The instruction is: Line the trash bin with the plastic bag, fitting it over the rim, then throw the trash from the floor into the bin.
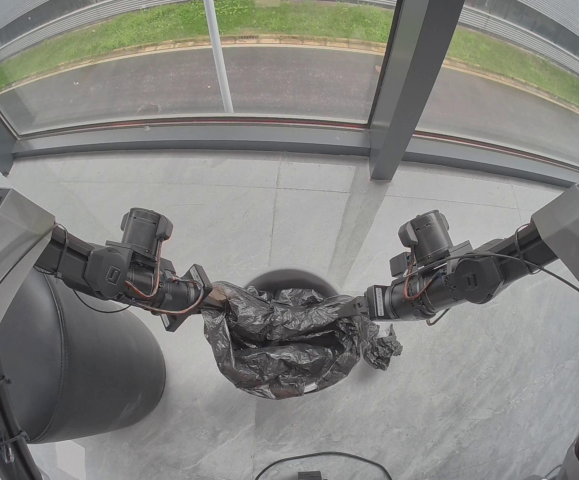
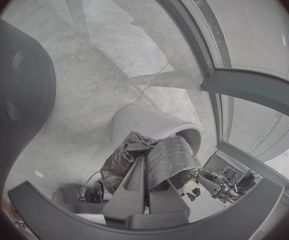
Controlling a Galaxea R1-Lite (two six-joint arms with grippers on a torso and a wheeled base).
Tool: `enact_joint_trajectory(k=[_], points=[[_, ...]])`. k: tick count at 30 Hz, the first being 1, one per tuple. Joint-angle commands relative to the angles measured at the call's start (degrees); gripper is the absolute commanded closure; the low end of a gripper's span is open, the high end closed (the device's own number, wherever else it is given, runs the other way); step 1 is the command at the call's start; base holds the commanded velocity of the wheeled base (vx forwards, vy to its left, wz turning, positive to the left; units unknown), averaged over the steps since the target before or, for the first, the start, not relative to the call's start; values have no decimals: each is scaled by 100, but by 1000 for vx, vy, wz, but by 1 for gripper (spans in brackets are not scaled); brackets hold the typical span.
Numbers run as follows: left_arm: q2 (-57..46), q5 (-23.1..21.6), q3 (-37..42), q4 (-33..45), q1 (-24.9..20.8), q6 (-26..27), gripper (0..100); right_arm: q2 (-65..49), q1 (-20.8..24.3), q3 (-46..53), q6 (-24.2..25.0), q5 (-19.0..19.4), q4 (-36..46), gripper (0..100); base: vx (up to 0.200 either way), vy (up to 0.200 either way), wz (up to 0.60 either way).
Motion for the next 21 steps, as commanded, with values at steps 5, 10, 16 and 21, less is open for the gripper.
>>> enact_joint_trajectory(k=[5, 10, 16, 21], points=[[-141, -8, 24, -2, -27, -3, 100, -320, -11, 112, 17, 6, -8, 0, 0, 0, 0], [-133, -8, 42, -2, -27, -3, 100, -460, 15, -11, -27, 32, -61, 0, 0, 0, 0], [-150, -17, 42, -2, -71, -3, 100, -337, 270, -705, -370, 76, -52, 0, 0, 0, 0], [-326, -52, 68, -11, -142, 6, 100, -65, 446, -1198, -1011, 770, -158, 0, 0, 0, 0]])
